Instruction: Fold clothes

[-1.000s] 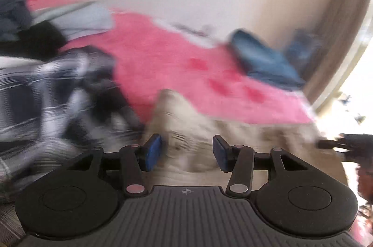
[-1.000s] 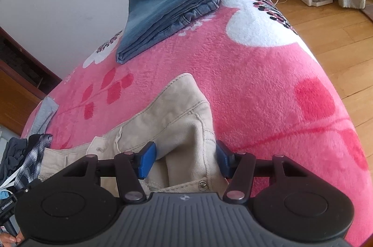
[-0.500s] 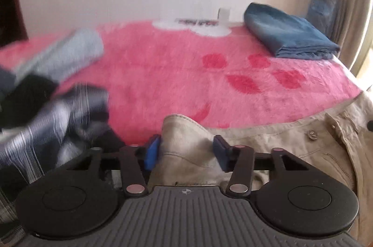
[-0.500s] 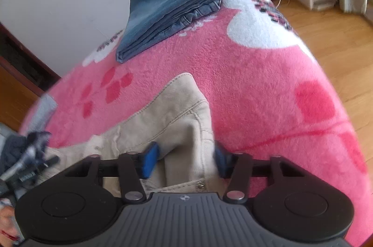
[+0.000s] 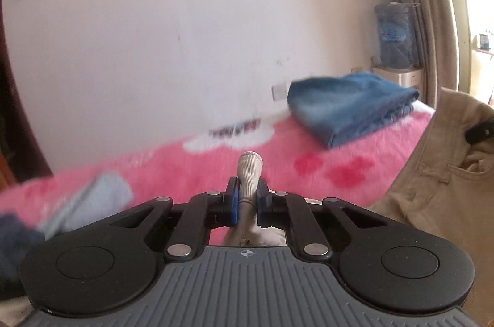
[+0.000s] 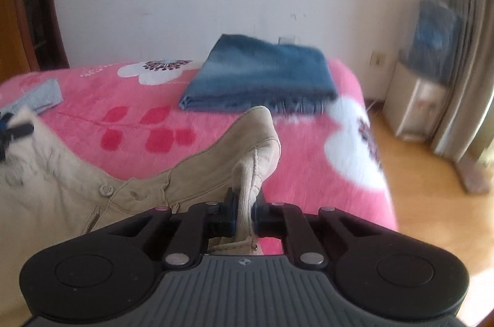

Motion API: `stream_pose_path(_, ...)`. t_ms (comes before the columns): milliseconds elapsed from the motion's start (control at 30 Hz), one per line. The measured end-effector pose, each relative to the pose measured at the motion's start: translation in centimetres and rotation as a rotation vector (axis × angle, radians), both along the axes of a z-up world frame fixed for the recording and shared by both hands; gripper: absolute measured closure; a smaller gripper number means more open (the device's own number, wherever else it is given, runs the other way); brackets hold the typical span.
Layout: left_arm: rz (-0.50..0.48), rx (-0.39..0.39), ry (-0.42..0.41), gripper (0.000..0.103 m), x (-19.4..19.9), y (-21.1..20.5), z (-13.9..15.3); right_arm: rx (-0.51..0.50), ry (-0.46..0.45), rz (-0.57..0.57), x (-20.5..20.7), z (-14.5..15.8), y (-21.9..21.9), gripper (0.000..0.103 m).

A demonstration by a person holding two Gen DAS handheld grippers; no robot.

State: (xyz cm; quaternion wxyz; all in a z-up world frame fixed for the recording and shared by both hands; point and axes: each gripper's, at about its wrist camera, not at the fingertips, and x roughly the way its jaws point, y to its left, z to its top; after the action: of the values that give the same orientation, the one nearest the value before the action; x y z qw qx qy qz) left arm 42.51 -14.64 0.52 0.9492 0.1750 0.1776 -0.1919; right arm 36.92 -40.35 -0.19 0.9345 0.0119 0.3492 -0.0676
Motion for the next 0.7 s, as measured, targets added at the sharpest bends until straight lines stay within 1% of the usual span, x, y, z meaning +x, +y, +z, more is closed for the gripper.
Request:
stream_pose_path(100,0.020,0.029,-0.055,0.094,1.7,-1.7,0.9,-0.070,-0.025,0.000,1.5,1.1,0.2,0.093)
stream_pose_path(167,0.048,0.052,-0.084,0.094,2.7,-2.5,0.9,-0.118,-0.039,0.000,2.8,1.7,0.2,0.093)
stream_pose_path(233,0.069,0.085,-0.111,0.094,3.5,-3.1,0.3,-0.156,-0.054,-0.013,4.2,2.1,0.1,0.093)
stream_pose_path(300,0.078,0.117,-0.124,0.094,4.0,-3.7,-0.8,-0.164,-0.052,-0.019,5.2,1.4,0.0,0.093)
stream_pose_path(367,0.079,0.148,-0.116,0.094,4.2,-4.2,-2.4,-0.169,-0.048,-0.025,6.2,0.6,-0.1,0.093)
stream_pose_path(400,0.086,0.169,-0.096,0.094,4.3,-4.4,-3.3,-0.171,-0.046,-0.028,6.7,0.1,-0.1,0.093)
stream_pose_path(467,0.106,0.207,-0.019,0.089,5.0,-4.5,-5.1,-0.164,-0.022,-0.047,7.4,-1.7,-0.1,0.092)
stream_pose_path(500,0.116,0.215,0.005,0.088,5.2,-4.4,-5.6,-0.147,-0.001,-0.058,7.8,-2.7,-0.3,0.091)
stream_pose_path(533,0.123,0.211,0.017,0.079,5.2,-4.2,-5.9,-0.129,0.013,-0.079,8.0,-3.2,-0.6,0.086)
stream_pose_path(567,0.131,0.189,0.024,0.063,5.2,-3.8,-5.8,-0.112,0.023,-0.102,8.1,-3.6,-1.0,0.081)
stream_pose_path(600,0.140,0.161,0.035,0.056,5.3,-3.4,-5.5,-0.095,0.033,-0.126,8.2,-4.0,-1.3,0.069)
stream_pose_path(633,0.159,0.129,0.048,0.044,5.5,-2.9,-5.1,-0.076,0.035,-0.144,8.2,-4.0,-1.7,0.054)
stream_pose_path(667,0.187,0.083,0.065,0.041,5.7,-2.3,-4.6,-0.059,0.028,-0.165,8.0,-3.8,-2.2,0.049)
stream_pose_path(700,0.215,0.028,0.084,0.041,5.9,-1.6,-4.0,-0.032,0.011,-0.183,7.7,-3.5,-2.8,0.041)
